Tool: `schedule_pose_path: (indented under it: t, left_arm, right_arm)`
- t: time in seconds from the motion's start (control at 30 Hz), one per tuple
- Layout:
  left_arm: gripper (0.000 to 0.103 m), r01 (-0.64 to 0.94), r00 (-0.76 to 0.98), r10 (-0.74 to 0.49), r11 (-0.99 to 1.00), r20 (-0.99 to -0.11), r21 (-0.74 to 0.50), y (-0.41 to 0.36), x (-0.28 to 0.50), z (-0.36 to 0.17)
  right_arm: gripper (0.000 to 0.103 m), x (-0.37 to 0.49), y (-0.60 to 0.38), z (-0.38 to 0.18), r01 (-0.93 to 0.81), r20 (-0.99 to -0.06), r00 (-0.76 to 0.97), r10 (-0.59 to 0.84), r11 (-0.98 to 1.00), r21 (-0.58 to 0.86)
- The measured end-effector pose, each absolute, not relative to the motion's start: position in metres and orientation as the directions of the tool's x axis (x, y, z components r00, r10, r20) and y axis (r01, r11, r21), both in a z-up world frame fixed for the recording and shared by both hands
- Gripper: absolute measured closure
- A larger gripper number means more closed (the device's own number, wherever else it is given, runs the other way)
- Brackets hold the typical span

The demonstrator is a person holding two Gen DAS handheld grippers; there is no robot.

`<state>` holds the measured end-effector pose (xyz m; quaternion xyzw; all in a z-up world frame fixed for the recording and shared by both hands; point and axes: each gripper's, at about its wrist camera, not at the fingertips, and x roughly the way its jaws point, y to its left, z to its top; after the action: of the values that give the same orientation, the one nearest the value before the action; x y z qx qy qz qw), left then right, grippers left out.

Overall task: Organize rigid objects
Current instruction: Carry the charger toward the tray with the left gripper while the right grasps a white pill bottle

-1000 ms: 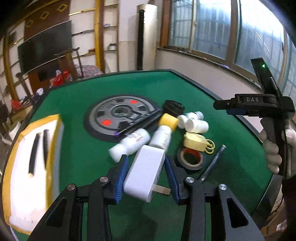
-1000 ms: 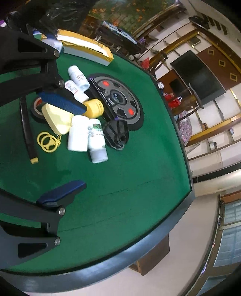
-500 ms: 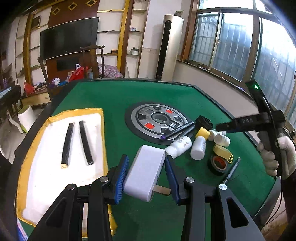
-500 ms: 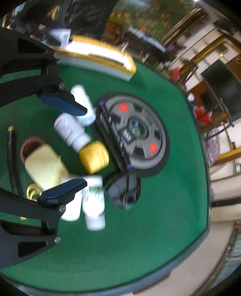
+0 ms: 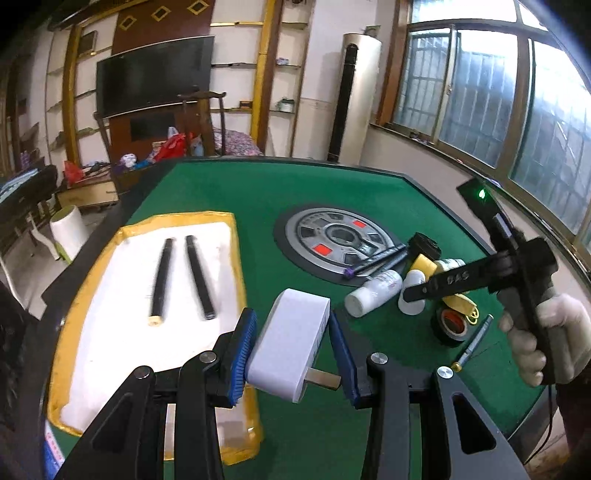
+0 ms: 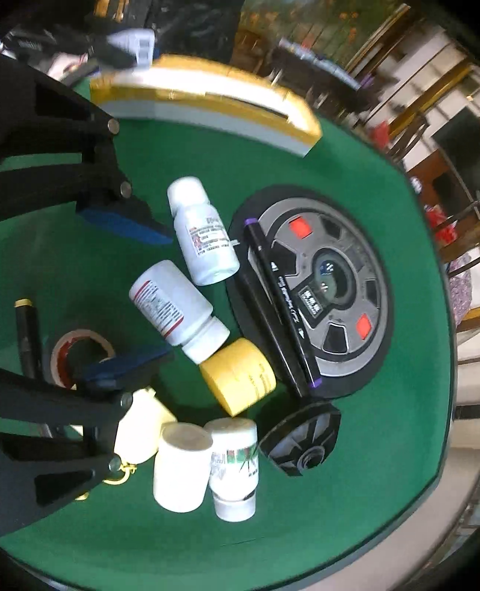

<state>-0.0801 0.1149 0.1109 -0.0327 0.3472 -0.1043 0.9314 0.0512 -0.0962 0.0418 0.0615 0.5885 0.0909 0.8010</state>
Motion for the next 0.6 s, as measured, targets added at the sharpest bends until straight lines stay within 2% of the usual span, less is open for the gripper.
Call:
schedule_pose_path:
  t: [0.33, 0.5, 0.57, 0.6]
  left_arm:
    - [0.060, 0.099, 0.768, -0.160, 0.986, -0.620, -0.132, 0.156, -0.091, 0.122]
    - [0.060, 0.041, 0.773, -0.127, 0.988, -0.622, -0.151, 0.189, -0.093, 0.127]
    - [0.060, 0.013, 0.767, -0.114, 0.987, -0.632, -0.163, 0.206, -0.086, 0.128]
    - [0.060, -0.002, 0.763, -0.104, 0.986, -0.637, -0.164, 0.215, -0.079, 0.128]
  right_arm:
    - [0.065, 0.043, -0.105, 0.038, -0.023, -0.907, 0.326, 0.267, 0.961, 0.274]
    - [0.067, 0.031, -0.115, 0.065, -0.032, -0.865, 0.384, 0.324, 0.940, 0.339]
    - [0.102, 0.028, -0.112, 0.077, -0.058, -0.838, 0.396, 0.376, 0.921, 0.386]
    - [0.102, 0.028, -0.108, 0.084, -0.079, -0.817, 0.389, 0.426, 0.899, 0.431]
